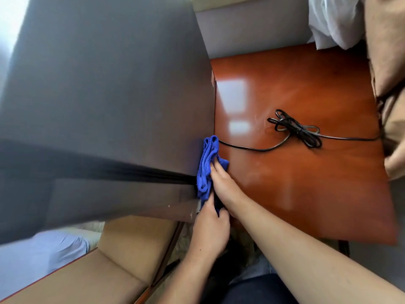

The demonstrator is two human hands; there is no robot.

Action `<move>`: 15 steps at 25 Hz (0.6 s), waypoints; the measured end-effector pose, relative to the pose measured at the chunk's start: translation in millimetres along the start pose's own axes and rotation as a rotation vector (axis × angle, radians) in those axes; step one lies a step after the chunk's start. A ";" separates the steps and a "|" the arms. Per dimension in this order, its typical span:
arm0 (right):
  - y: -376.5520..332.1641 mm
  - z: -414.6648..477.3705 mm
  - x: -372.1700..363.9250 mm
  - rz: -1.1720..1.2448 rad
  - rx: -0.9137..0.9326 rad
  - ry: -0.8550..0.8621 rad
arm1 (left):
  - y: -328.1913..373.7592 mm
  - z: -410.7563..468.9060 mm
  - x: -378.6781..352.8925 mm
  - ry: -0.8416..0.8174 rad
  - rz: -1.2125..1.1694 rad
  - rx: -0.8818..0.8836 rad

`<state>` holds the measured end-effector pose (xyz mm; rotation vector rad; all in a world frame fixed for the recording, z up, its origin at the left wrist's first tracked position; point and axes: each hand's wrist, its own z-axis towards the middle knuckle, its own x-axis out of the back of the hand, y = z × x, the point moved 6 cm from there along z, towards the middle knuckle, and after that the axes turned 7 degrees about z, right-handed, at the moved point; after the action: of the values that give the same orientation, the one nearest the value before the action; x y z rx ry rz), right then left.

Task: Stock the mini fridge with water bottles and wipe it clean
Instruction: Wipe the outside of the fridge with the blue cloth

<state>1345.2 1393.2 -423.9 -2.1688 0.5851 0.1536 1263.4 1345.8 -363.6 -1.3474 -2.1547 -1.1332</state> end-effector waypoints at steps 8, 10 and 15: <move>-19.5 -44.7 -28.4 0.099 0.033 0.000 | -0.6 -37.6 38.1 0.060 -0.079 -0.127; -40.7 -53.0 -38.4 0.079 0.077 0.011 | 12.7 -46.0 55.1 0.093 -0.103 -0.162; -115.6 -88.5 -66.7 0.046 0.287 -0.007 | 52.2 -89.0 112.5 0.201 -0.225 -0.335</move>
<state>1331.2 1408.2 -265.1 -1.8782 0.6137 0.0952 1244.8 1353.7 -212.3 -1.0744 -2.0714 -1.7018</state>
